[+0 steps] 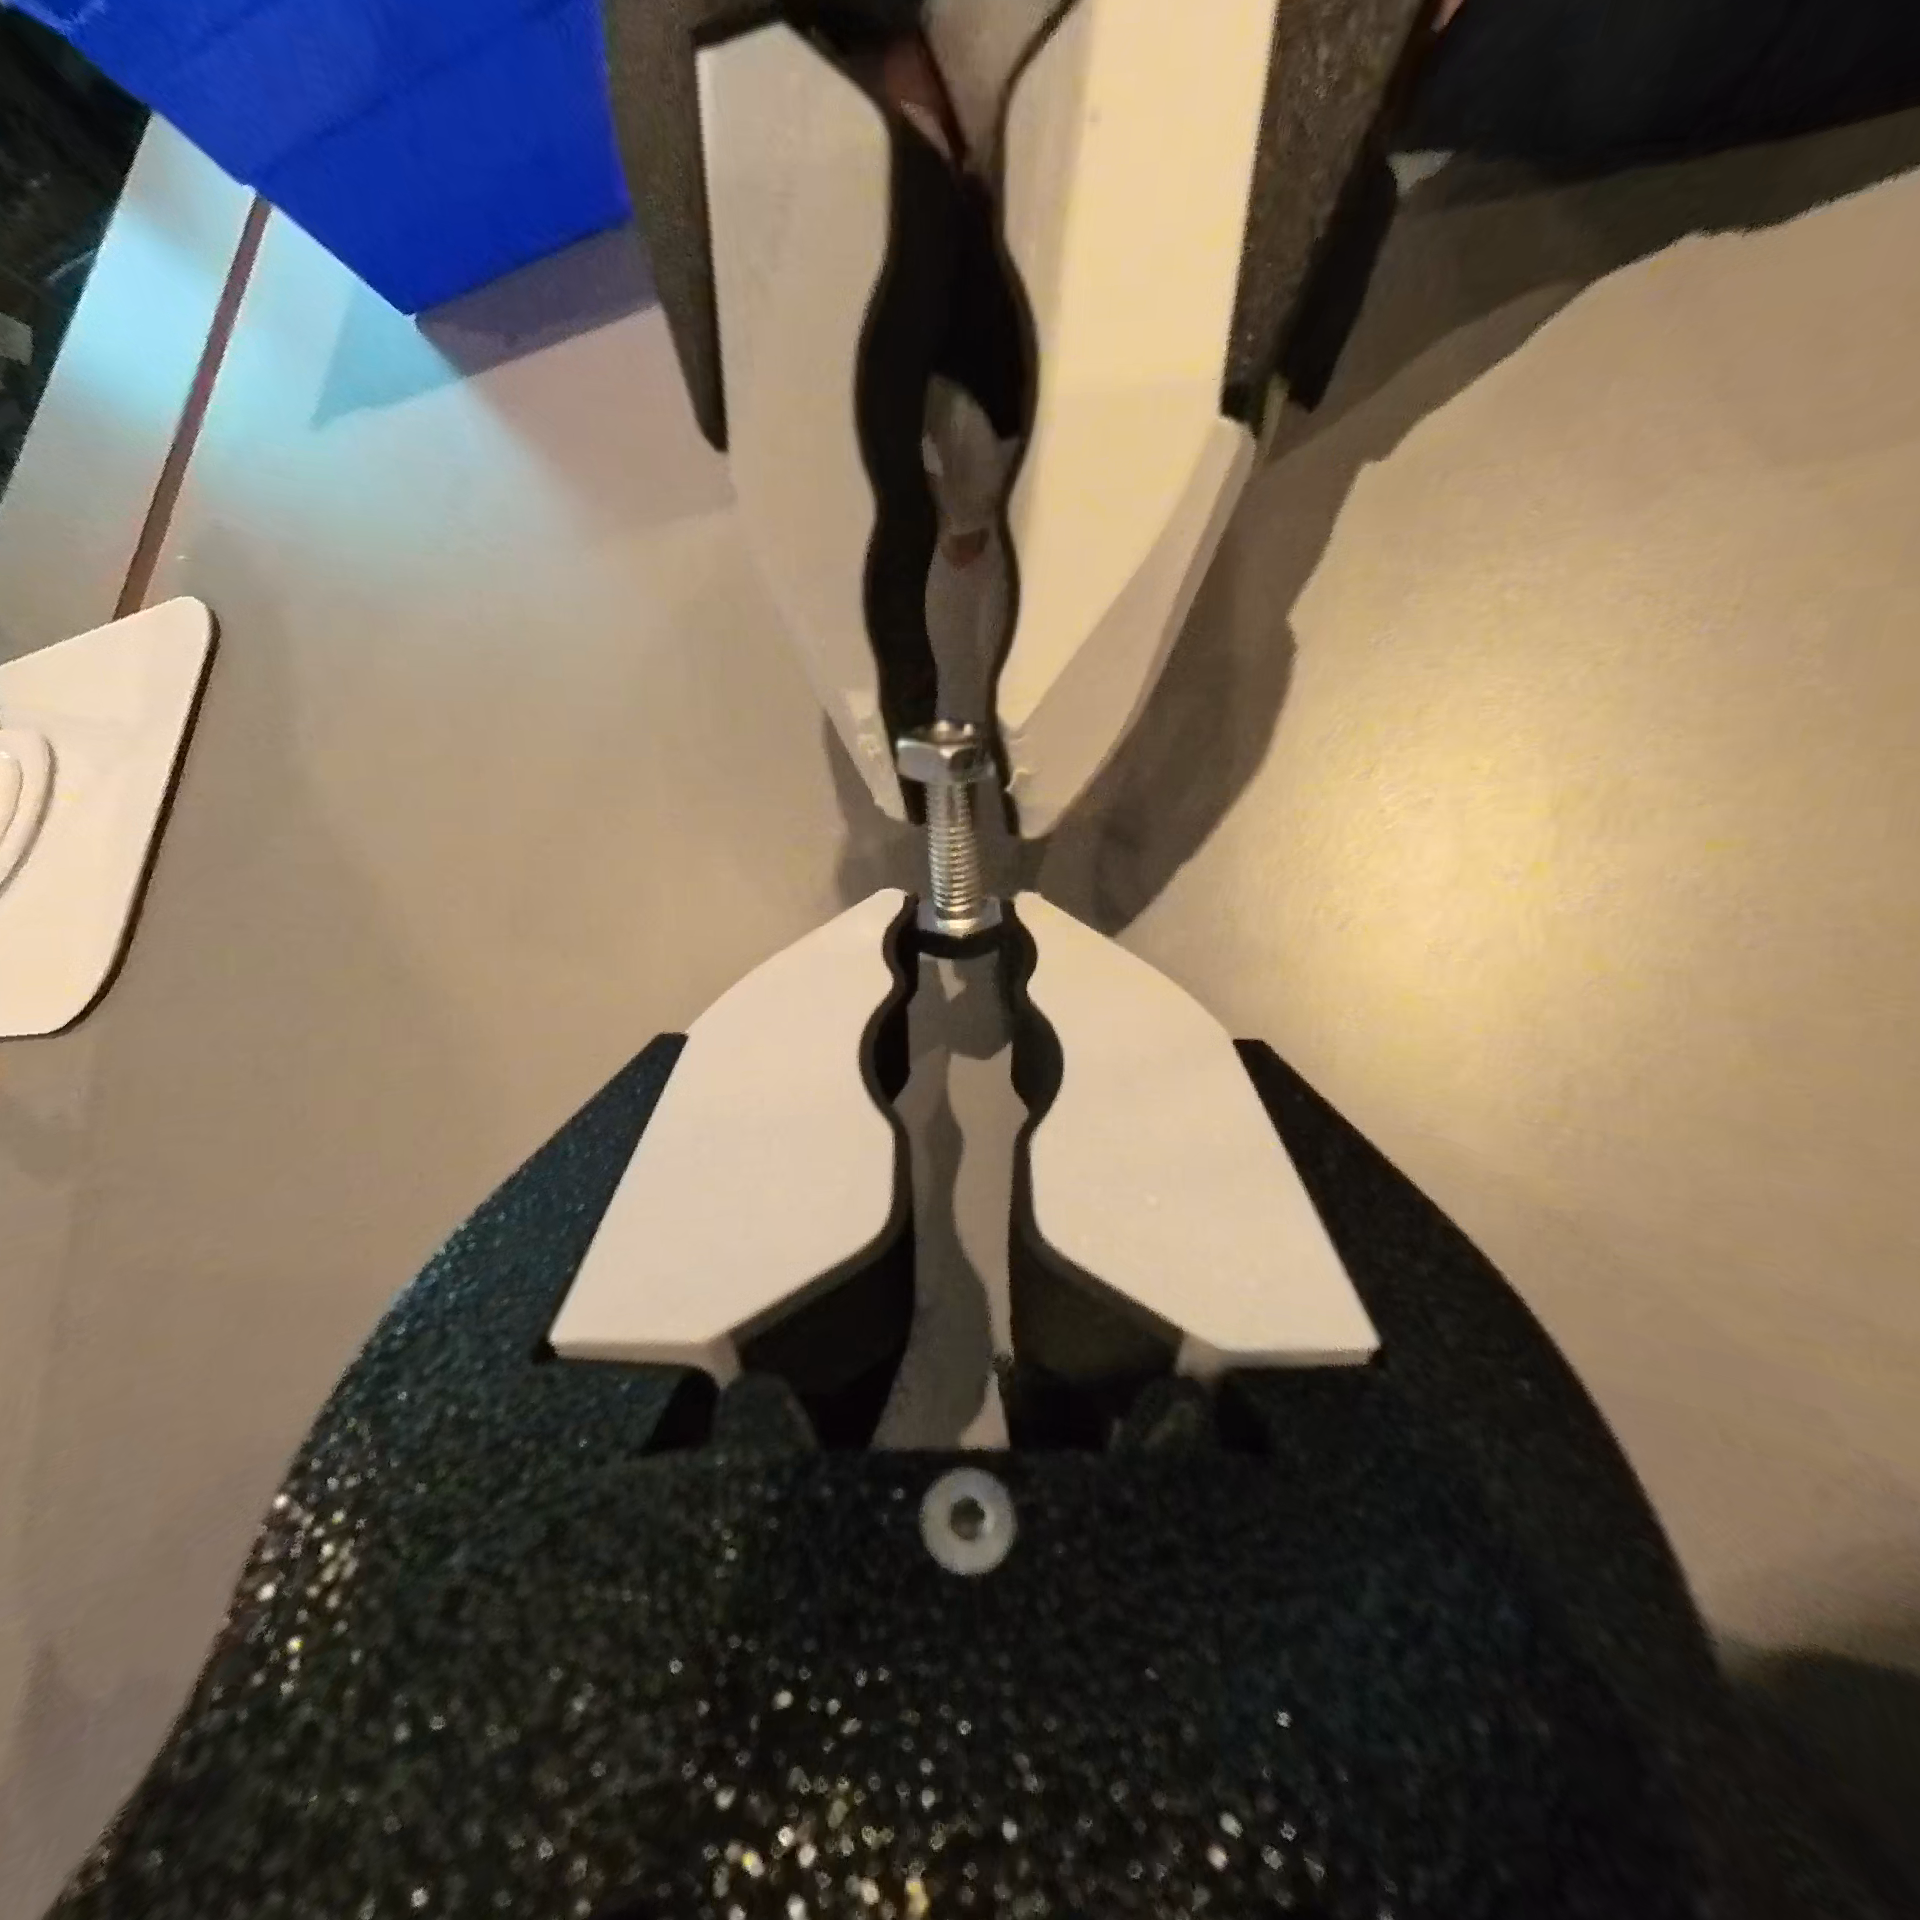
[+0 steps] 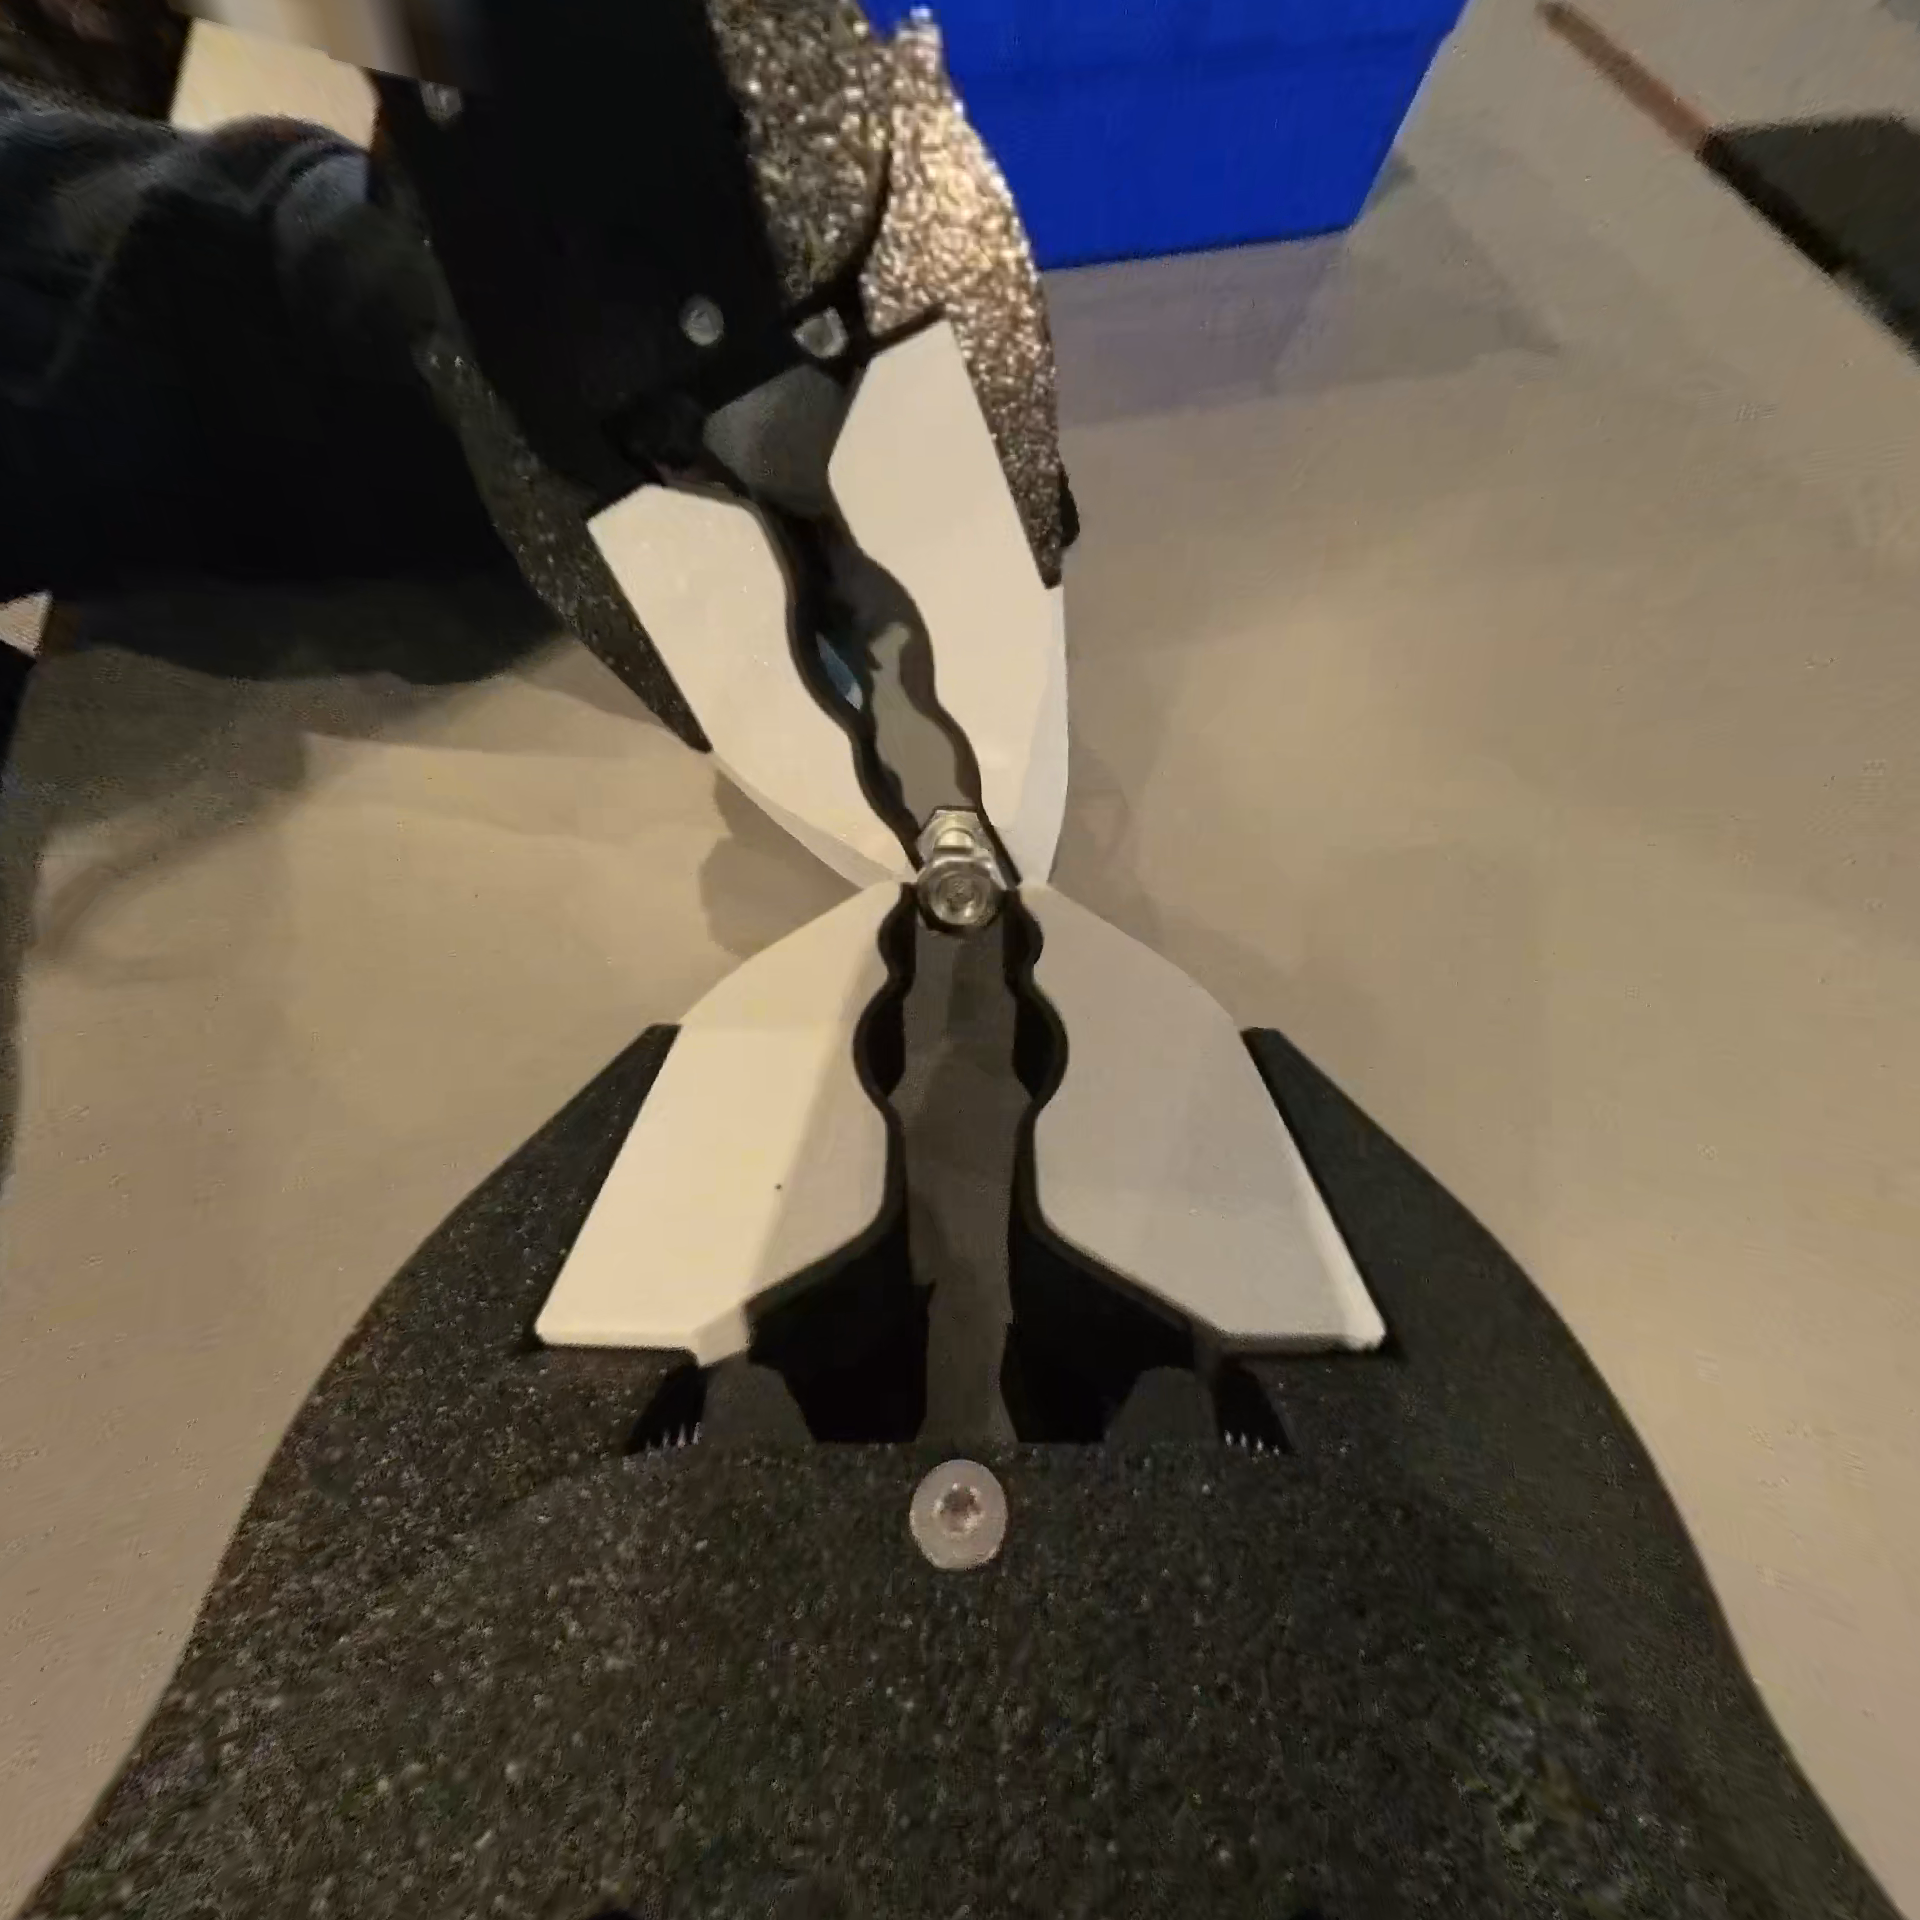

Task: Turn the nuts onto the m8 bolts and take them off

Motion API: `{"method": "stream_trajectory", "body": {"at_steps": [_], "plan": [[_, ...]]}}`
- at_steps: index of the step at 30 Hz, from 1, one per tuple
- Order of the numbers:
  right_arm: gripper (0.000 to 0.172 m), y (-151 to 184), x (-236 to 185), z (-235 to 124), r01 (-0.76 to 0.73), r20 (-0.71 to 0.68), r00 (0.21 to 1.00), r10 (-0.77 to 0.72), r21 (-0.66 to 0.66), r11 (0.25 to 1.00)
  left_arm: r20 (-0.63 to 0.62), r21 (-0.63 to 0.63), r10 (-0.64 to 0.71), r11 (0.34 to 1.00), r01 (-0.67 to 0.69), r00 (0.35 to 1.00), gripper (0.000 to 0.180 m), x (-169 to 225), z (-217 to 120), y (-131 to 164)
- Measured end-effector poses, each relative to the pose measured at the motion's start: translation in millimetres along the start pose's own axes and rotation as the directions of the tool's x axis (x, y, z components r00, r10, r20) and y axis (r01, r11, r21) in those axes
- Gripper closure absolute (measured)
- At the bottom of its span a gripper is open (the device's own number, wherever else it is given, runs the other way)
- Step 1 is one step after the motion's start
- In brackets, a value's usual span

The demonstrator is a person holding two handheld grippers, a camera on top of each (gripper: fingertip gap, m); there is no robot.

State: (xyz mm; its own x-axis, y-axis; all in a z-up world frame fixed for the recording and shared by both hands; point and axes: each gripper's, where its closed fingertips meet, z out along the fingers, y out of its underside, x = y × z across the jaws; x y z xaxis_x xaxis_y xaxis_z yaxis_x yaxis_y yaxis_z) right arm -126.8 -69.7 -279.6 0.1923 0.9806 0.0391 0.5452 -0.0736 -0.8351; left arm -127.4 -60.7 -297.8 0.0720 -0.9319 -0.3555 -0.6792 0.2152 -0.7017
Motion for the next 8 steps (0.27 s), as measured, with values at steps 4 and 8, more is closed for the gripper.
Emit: {"method": "stream_trajectory", "body": {"at_steps": [4, 8], "plan": [[0.156, -5.0, -1.2, -3.5, 0.088, -0.019, 0.996, -0.088, 0.031, 0.996, -0.024, 0.050, -0.028, 0.998, 0.029, 0.999, 0.166, 0.7, -4.4, -5.7], [0.157, -9.0, -6.9, -7.7, 0.279, -0.054, 0.960, -0.276, 0.055, 0.959, -0.098, 0.106, -0.046, 0.993, 0.056, 0.994, 0.166, 8.1, -8.0, -12.0]]}}
